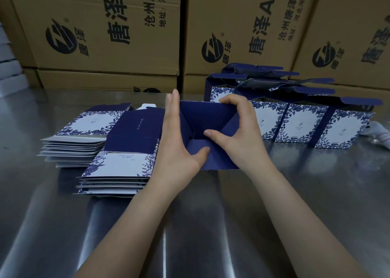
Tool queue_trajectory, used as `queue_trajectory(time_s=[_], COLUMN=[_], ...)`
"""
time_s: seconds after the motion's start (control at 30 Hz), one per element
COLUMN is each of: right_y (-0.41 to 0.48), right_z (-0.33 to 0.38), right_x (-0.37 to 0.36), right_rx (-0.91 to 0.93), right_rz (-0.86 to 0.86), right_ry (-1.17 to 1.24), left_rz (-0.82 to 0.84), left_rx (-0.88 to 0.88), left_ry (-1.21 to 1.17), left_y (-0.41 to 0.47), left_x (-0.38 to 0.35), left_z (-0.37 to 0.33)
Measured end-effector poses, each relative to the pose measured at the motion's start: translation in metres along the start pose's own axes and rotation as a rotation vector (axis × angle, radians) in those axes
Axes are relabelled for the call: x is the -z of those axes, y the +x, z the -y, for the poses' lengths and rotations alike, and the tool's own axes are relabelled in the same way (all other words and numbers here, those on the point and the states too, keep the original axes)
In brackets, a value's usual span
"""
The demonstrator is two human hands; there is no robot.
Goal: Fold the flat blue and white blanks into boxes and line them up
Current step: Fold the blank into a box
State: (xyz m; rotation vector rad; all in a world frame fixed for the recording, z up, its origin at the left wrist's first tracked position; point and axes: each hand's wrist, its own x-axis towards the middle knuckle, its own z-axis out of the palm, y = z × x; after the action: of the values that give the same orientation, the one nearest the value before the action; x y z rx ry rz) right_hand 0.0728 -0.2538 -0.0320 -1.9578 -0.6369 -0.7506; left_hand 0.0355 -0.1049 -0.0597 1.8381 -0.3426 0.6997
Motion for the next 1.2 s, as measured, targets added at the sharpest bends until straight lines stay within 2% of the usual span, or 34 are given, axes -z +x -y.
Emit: queue_trajectory(time_s=[0.57,0.67,0.8,1.2], right_y=[-0.003,-0.003,-0.001,-0.006], right_z=[0.007,0.009,0.014,0.023], right_x=[0.003,0.004,0.001,-0.009], right_rx=[-0.085,-0.094,-0.130,-0.224], right_rz=[0.042,0.068,0.071,-0.060], right_ry=[0.146,0.030,-0.314,-0.459], left_rz=[0.030,0.014,-0.011,0.054], left_rx=[0.007,0.013,0.089,0.118], left_ry=[-0.053,-0.178,-0.388,-0.665], left_y=[0.000,0.000,0.002,0.004], left_x=[0.005,0.003,0.004,0.000], left_z=[-0.002,0.001,0.003,-0.005])
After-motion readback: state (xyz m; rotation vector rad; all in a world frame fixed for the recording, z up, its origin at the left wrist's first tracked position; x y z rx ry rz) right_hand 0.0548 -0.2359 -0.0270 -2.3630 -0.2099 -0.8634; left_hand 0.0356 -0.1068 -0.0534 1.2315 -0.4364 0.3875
